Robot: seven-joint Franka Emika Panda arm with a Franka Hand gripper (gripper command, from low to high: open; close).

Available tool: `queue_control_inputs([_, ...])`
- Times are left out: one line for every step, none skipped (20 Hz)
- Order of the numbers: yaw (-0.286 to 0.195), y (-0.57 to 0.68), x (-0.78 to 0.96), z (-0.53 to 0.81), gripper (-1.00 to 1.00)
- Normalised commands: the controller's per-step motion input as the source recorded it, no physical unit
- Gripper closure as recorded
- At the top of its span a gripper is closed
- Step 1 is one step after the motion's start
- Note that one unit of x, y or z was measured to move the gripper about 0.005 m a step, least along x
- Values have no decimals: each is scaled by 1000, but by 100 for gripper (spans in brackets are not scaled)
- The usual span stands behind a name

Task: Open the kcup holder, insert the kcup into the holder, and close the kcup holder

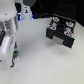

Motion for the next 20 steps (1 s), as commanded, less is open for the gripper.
queue_control_inputs([0, 17, 0, -86, 100])
queue_control_inputs([0, 3, 0, -83, 100])
queue_control_inputs([0, 0, 0, -89, 100])
queue_control_inputs([0, 0, 0, -89, 100])
queue_control_inputs([0, 0, 0, -94, 100])
queue_control_inputs([-91, -41, 43, -38, -100])
queue_control_inputs([-33, -4, 40, -5, -100])
queue_control_inputs([-33, 23, 32, 91, 100])
queue_control_inputs([-47, 30, 36, 119, 100])
queue_control_inputs([-50, 73, 47, 319, 100])
queue_control_inputs([-52, 129, 60, 512, 100])
queue_control_inputs([-47, 186, 67, 614, 100])
queue_control_inputs([-43, 211, 75, 679, 100])
queue_control_inputs([-39, 221, 86, 718, 100])
queue_control_inputs([-38, 237, 75, 763, 100])
queue_control_inputs([-39, 287, 57, 816, 100])
queue_control_inputs([-34, 326, 50, 840, 100])
queue_control_inputs([-10, 410, 68, 885, 100])
queue_control_inputs([-9, 400, 64, 881, 100])
queue_control_inputs([-2, 434, 58, 883, 100])
